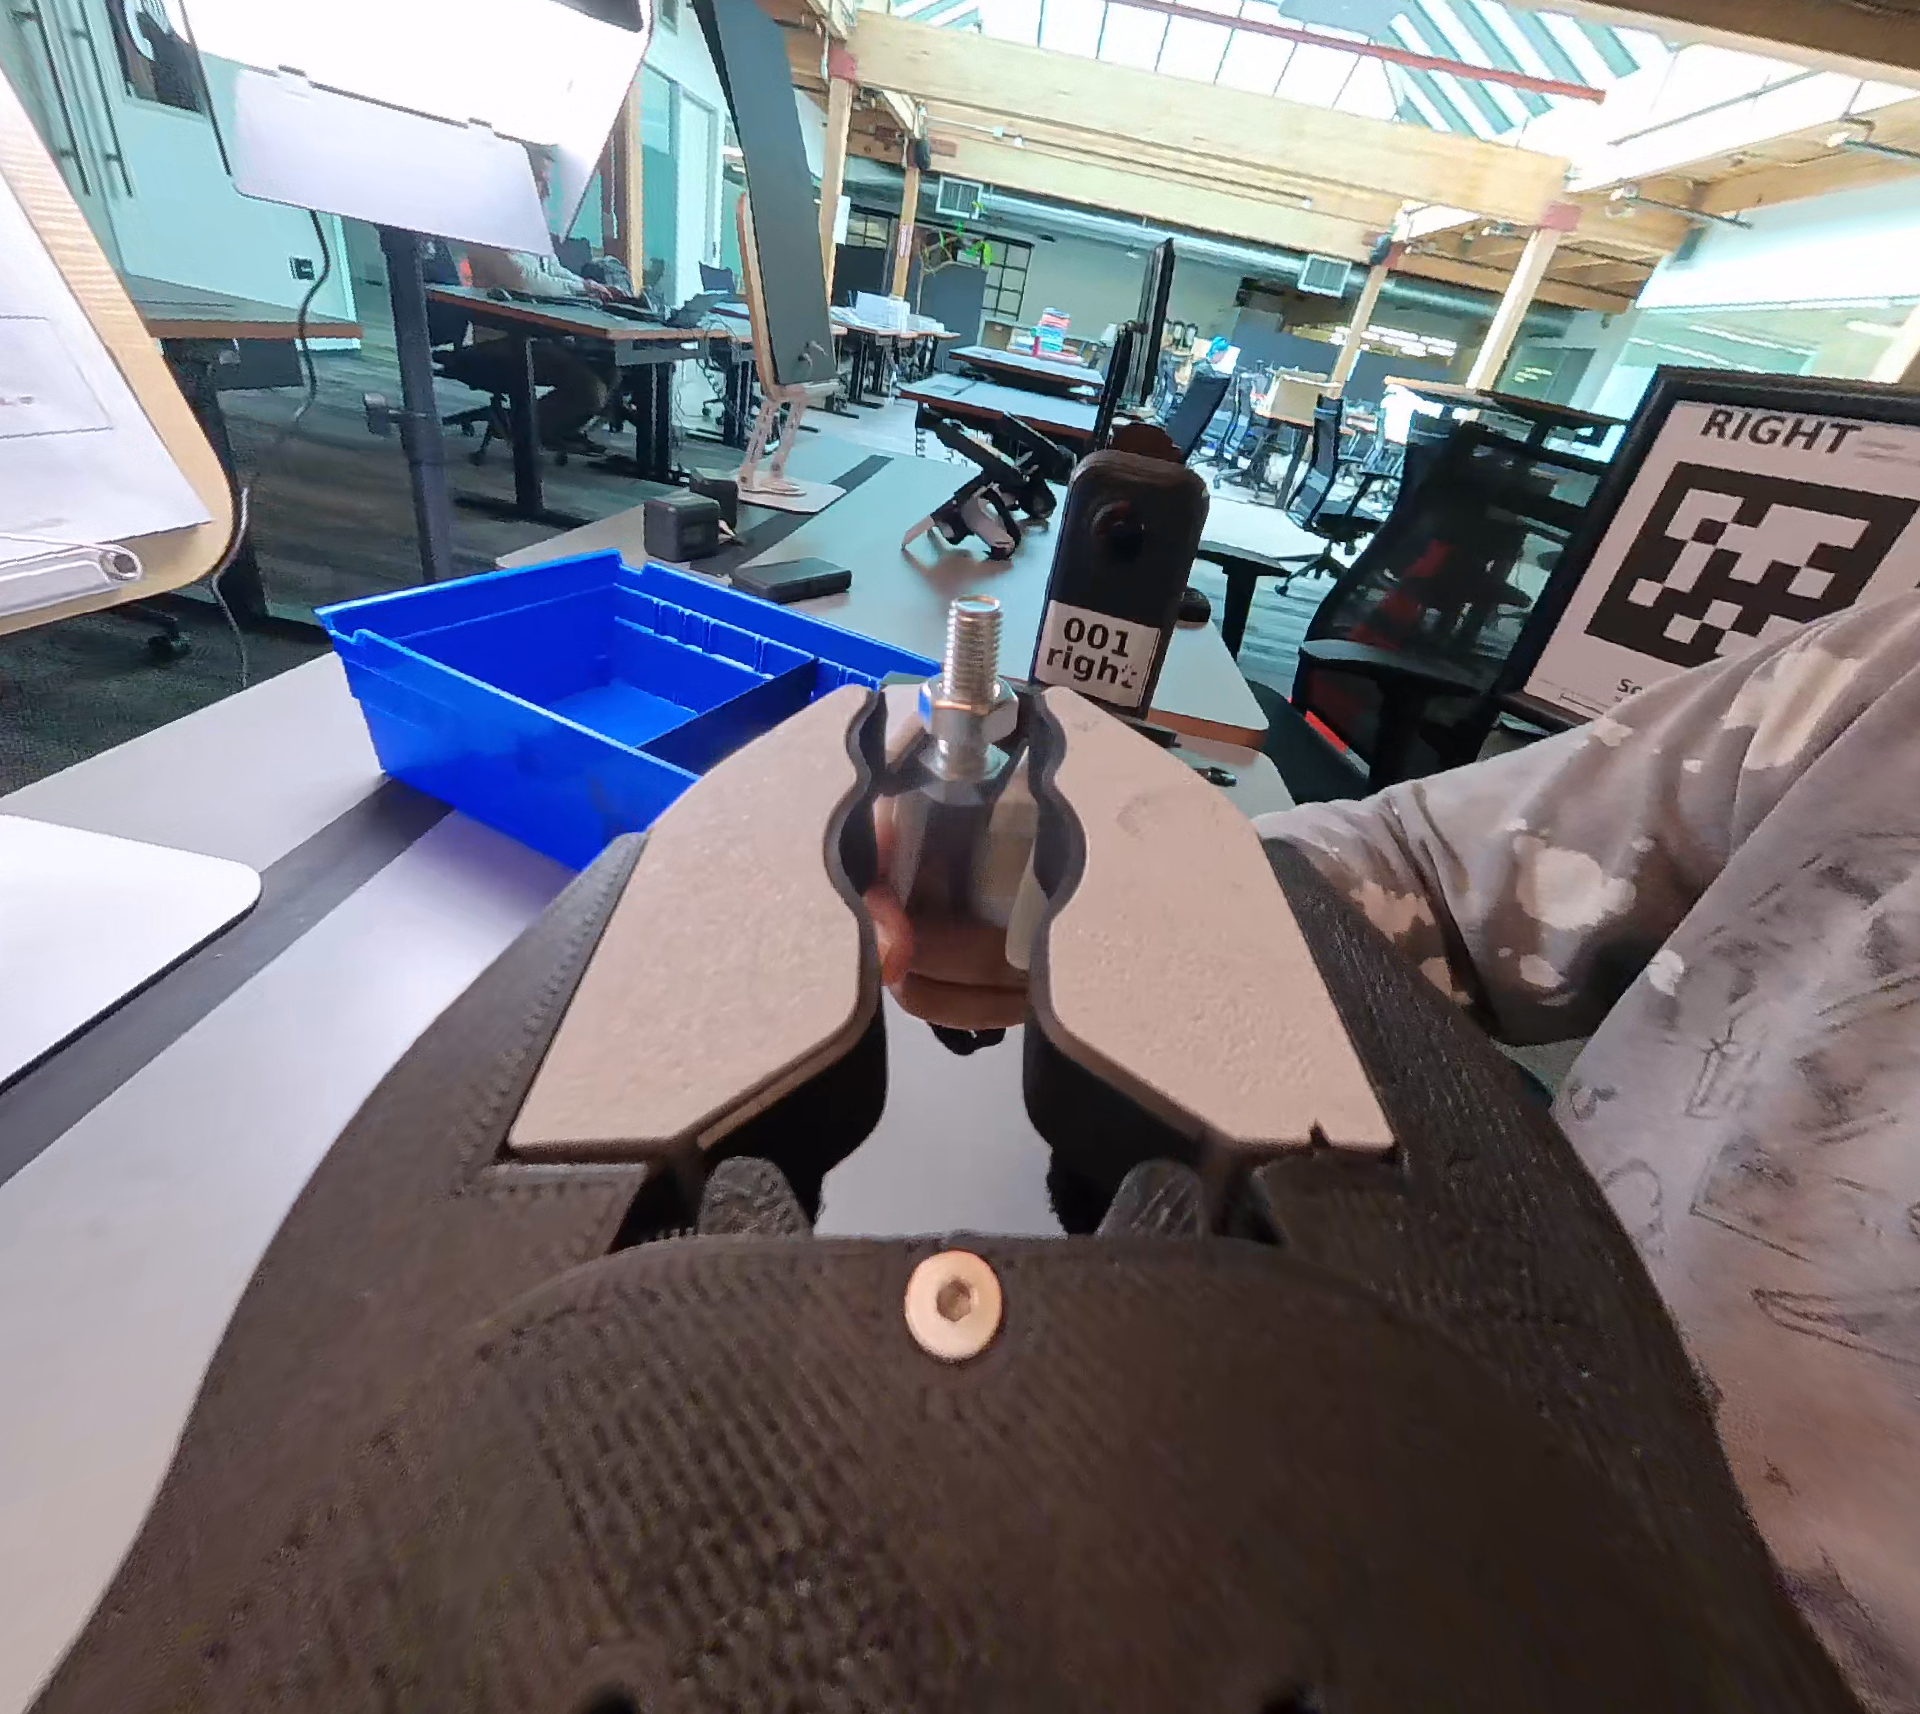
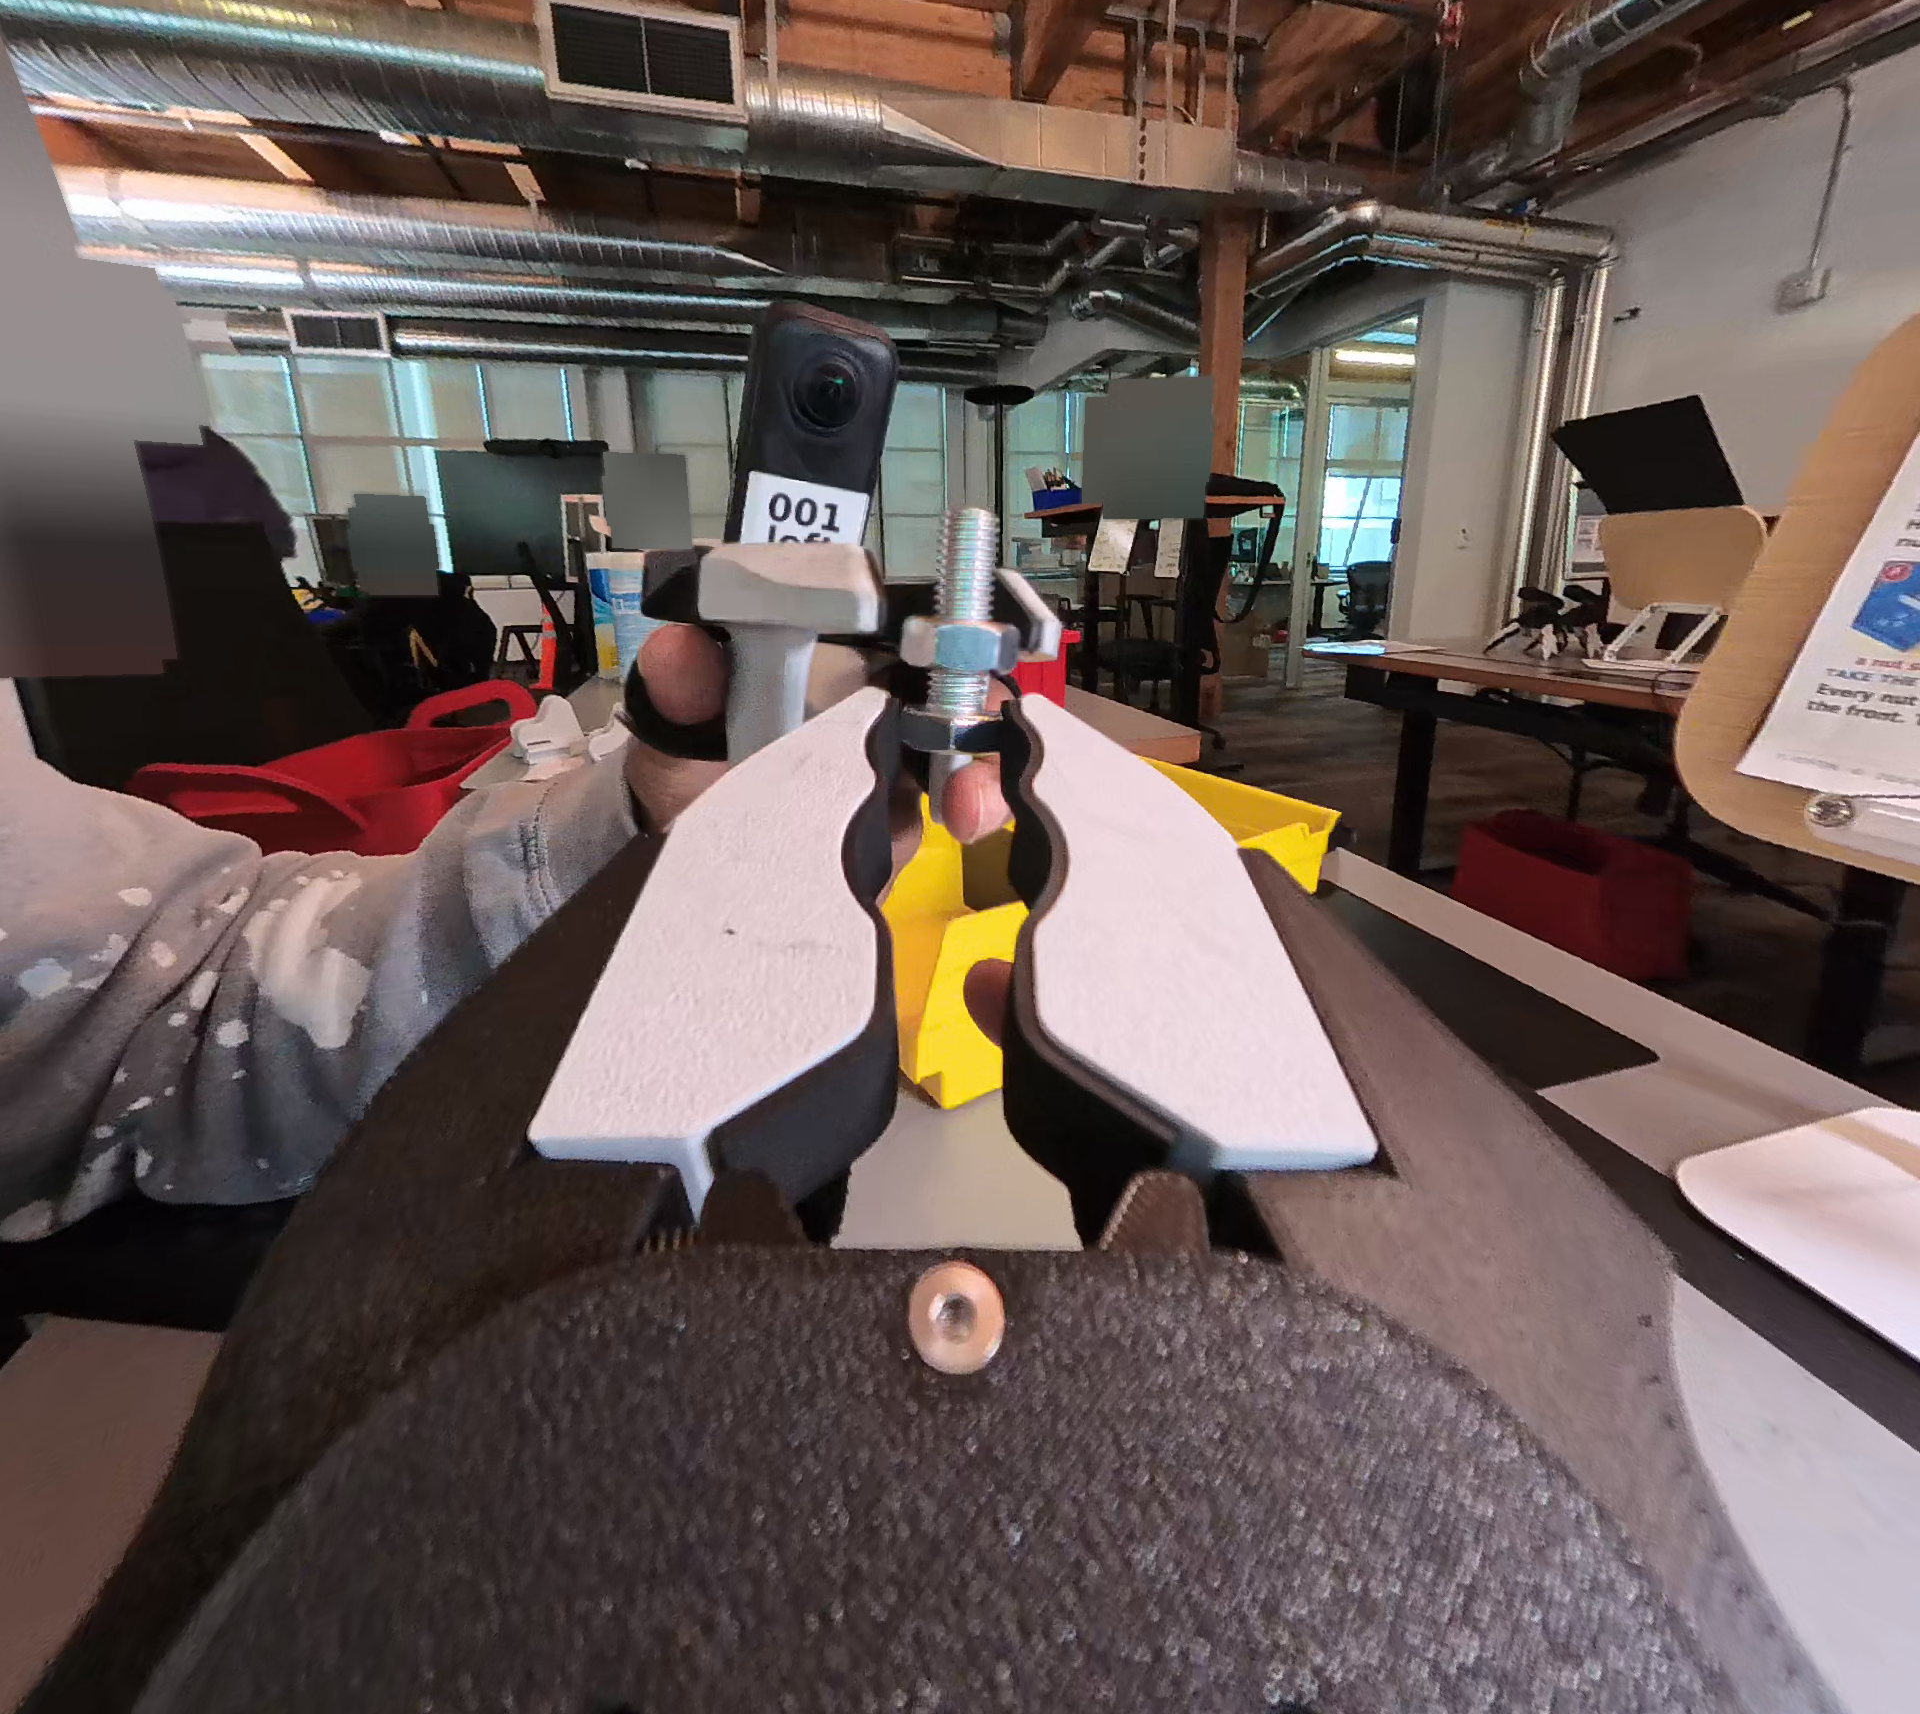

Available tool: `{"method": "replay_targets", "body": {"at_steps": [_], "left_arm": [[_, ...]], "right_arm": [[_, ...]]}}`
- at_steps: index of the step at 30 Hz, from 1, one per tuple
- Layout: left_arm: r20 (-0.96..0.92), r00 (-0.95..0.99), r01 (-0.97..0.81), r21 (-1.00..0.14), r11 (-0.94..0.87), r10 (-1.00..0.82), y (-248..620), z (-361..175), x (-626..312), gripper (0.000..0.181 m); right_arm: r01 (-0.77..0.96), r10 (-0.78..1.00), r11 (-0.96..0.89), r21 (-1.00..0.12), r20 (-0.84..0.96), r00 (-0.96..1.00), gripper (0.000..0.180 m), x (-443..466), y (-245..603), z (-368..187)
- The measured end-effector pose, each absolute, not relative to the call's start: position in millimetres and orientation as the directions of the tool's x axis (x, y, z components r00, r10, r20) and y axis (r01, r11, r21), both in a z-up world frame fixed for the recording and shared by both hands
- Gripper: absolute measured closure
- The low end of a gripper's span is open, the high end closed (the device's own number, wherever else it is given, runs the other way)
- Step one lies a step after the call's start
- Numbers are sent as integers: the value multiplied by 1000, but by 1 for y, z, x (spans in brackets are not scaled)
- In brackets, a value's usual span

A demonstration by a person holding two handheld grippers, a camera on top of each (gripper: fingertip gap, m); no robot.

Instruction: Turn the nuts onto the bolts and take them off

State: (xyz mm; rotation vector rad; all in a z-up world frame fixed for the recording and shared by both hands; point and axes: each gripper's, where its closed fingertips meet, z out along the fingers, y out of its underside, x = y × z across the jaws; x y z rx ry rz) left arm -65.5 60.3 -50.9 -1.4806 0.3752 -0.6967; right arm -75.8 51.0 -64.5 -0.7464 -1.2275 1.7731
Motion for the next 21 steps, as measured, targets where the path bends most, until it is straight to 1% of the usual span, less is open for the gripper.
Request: {"method": "replay_targets", "body": {"at_steps": [2,3,4,5,6,8,13,15,16,17,18,21], "left_arm": [[171,770,181,-982,-47,-614,63,-52,-68,152],[189,787,195,-979,-55,-587,65,-52,-75,161],[193,847,187,-980,-63,-496,72,-57,-92,176],[164,875,155,-986,-57,-455,74,-61,-101,174],[165,870,157,-986,-57,-465,72,-62,-102,171],[193,839,198,-979,-46,-509,68,-54,-98,165],[175,762,180,-982,-56,-623,59,-51,-67,151],[143,791,140,-989,-51,-595,64,-55,-68,151],[152,801,151,-987,-52,-579,65,-55,-72,156],[177,848,161,-984,-76,-500,71,-59,-88,177],[155,885,132,-988,-81,-439,75,-66,-100,175],[142,900,121,-990,-77,-412,76,-68,-109,173]], "right_arm": [[-303,881,-177,-936,-13,-474,161,-75,50,-63],[-317,875,-189,-930,-13,-483,162,-73,52,-61],[-325,859,-207,-923,-12,-512,162,-69,50,-58],[-327,858,-203,-923,-7,-513,162,-68,50,-56],[-333,864,-188,-924,5,-503,162,-68,50,-55],[-325,870,-185,-927,-1,-493,162,-70,51,-57],[-302,886,-171,-938,-12,-463,162,-76,54,-64],[-304,884,-172,-937,-11,-467,162,-75,51,-62],[-307,887,-176,-935,-16,-461,162,-75,54,-61],[-318,874,-185,-930,-8,-486,162,-71,52,-59],[-316,871,-188,-930,-9,-491,162,-71,52,-58],[-314,883,-165,-935,2,-470,162,-72,54,-58]]}}
